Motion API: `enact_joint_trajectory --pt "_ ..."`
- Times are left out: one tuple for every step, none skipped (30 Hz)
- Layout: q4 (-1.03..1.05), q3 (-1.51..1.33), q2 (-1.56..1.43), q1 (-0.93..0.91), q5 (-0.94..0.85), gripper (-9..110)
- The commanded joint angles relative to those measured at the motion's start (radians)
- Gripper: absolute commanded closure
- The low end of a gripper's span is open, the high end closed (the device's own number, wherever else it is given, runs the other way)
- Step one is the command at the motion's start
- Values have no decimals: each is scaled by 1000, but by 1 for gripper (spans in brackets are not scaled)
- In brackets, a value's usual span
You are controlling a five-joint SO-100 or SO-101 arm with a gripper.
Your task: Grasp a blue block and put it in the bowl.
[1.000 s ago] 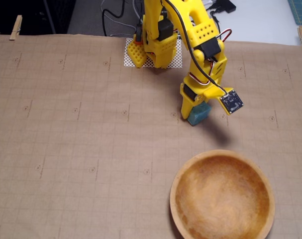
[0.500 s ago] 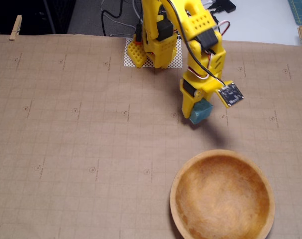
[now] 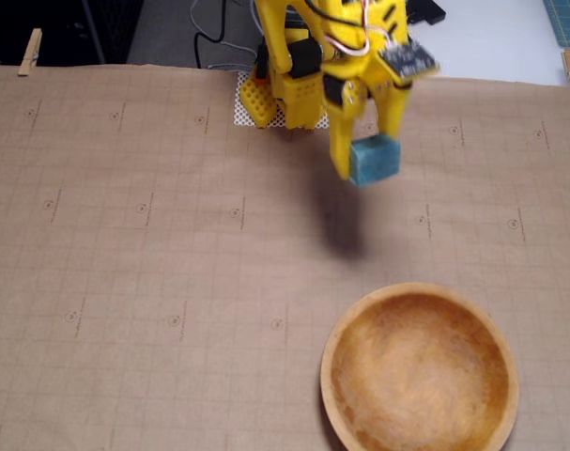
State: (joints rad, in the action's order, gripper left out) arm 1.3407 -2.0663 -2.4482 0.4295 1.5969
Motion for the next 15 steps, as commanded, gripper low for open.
enact_joint_trajectory --pt "8 167 -37 -78 -25 105" --pt "8 190 -35 -103 -35 105" --pt "6 216 -35 -140 -49 105" --pt "5 235 -28 -167 -57 105" --pt "2 259 -12 -198 -61 105" --pt "-8 284 5 -219 -67 105" --pt "-18 299 20 -235 -69 105" --pt "-32 316 41 -241 -69 105" --pt "-48 333 64 -241 -69 105" --pt "-69 345 89 -245 -66 105" --pt "-98 356 118 -247 -64 105" --pt "-118 360 133 -247 -63 105" --pt "-147 365 155 -249 -61 105" --pt "-175 367 170 -249 -61 105" --pt "-213 367 187 -249 -61 105"
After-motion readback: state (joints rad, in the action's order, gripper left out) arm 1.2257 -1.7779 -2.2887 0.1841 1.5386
